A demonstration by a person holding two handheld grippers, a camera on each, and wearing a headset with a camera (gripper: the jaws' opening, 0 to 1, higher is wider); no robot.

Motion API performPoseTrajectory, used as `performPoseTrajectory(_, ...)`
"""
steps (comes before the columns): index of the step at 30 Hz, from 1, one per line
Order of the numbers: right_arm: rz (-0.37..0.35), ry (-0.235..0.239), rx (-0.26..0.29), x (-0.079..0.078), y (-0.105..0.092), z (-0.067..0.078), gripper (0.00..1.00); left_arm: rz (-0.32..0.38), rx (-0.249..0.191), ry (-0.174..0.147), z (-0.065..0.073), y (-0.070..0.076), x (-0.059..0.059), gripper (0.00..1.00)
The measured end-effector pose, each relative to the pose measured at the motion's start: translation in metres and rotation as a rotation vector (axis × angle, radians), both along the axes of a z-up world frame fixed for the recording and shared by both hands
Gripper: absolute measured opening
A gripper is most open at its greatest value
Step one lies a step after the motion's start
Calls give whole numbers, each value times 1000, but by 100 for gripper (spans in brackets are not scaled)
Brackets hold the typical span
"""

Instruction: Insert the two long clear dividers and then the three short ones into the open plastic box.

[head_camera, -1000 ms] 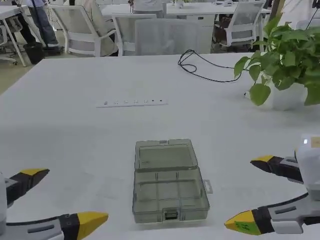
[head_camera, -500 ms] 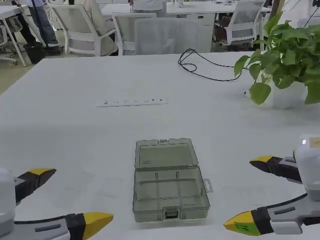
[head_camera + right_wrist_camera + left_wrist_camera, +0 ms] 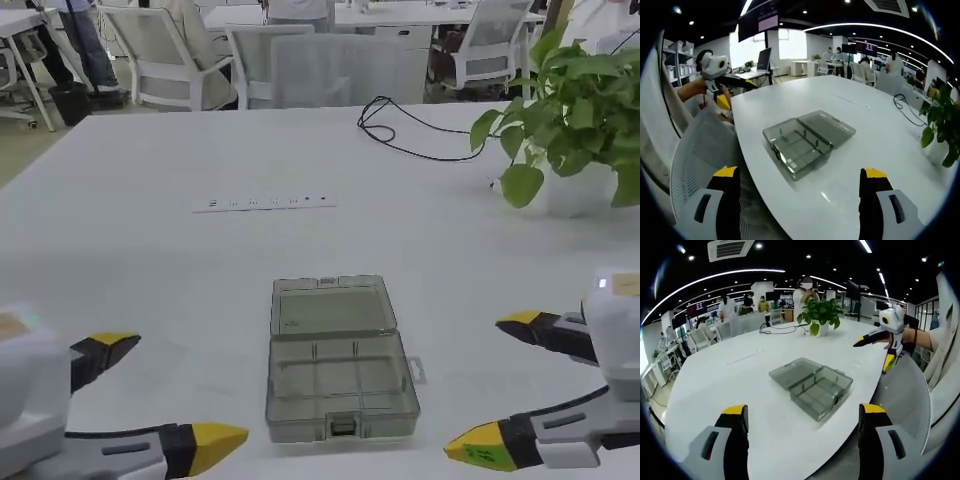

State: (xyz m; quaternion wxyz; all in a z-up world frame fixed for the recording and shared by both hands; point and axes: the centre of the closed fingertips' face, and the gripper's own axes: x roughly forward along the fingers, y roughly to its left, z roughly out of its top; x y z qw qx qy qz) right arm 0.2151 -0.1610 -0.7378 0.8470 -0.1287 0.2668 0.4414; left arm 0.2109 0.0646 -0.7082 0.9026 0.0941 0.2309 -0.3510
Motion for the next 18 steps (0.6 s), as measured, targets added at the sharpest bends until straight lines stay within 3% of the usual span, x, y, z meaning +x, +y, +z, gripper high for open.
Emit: performPoseTrajectory(18, 19, 0, -15, 0, 4, -1, 100, -35, 10, 14, -5, -10, 2, 93)
